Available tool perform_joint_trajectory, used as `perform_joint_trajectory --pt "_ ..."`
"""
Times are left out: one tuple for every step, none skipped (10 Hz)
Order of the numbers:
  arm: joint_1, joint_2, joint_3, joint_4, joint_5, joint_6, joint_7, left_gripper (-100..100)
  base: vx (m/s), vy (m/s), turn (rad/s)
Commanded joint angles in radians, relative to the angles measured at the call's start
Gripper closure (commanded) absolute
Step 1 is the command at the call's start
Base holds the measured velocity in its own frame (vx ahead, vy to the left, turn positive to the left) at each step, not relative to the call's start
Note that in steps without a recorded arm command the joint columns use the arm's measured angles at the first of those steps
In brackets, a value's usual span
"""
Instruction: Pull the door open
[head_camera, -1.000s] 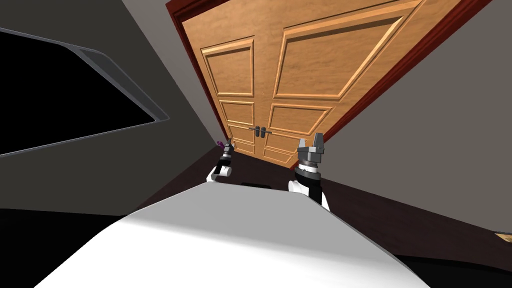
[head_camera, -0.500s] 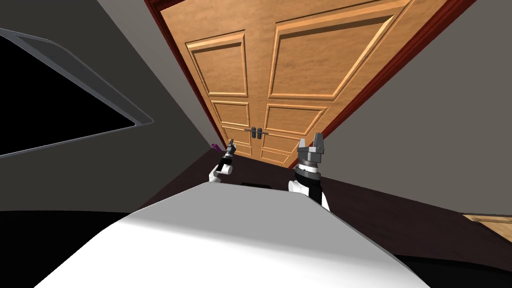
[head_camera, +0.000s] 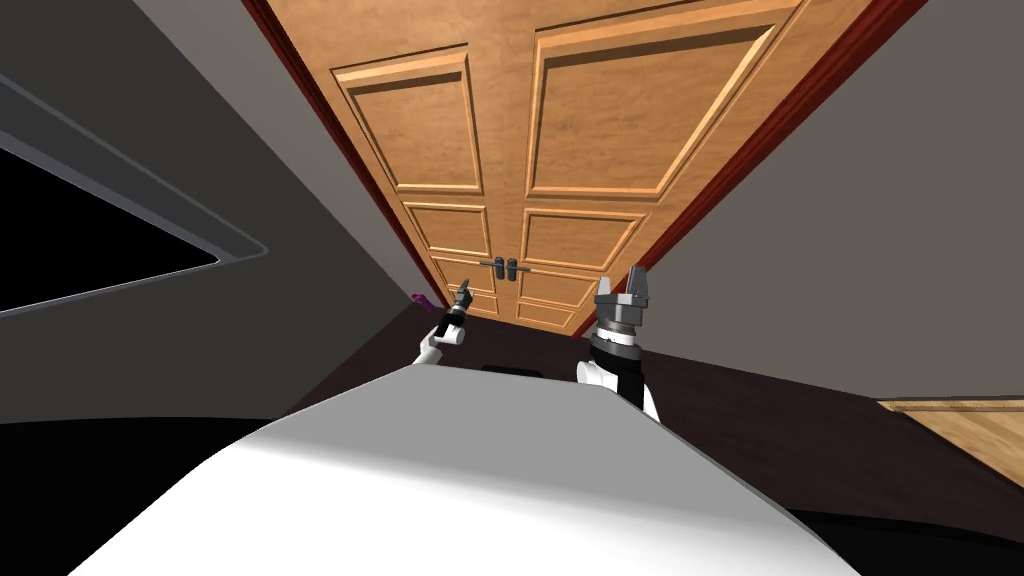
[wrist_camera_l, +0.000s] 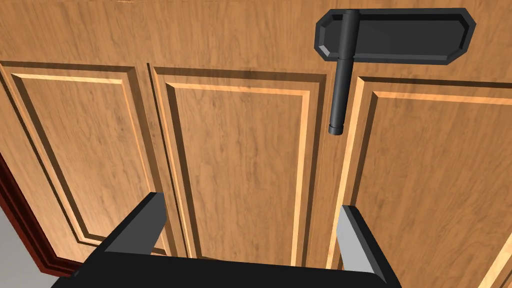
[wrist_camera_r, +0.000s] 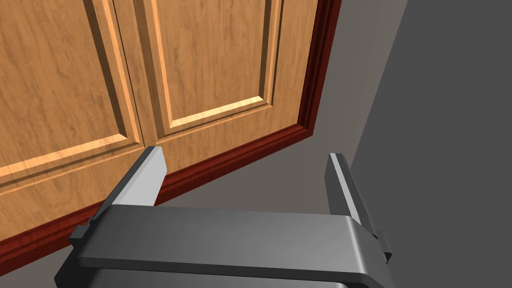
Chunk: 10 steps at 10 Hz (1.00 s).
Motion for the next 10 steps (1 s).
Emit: perform_joint_trajectory --pt "-0.027 0.015 -0.009 0.05 0.018 0.001 0.008 -100 0.114 0.002 -0.098" --pt "-0.043 0.022 -0.013 0.077 0.028 0.005 0.012 -100 0.128 -0.004 -0.113" --pt "-0.043 0.022 -0.013 0.077 0.028 0.005 0.012 -100 0.069 0.001 -0.032" --pt "-0.059 0.03 -0.017 0.104 0.039 0.008 0.015 -100 0.046 0.007 -0.074" --pt "-0.073 0.037 -0.021 0.128 0.048 0.012 0.019 -100 0.07 0.015 -0.095" --pt "-0.087 0.044 -0.025 0.15 0.057 0.015 0.022 -100 0.096 0.012 -0.102" --pt "-0.1 0.051 -0.029 0.173 0.066 0.018 0.025 -100 0.102 0.005 -0.083" --pt "-0.113 0.057 -0.032 0.195 0.075 0.021 0.028 -100 0.096 0.005 -0.08" --pt "-0.124 0.062 -0.035 0.213 0.082 0.023 0.031 -100 0.088 0.006 -0.078" --pt "-0.135 0.068 -0.038 0.23 0.089 0.025 0.033 -100 0.093 0.015 -0.068"
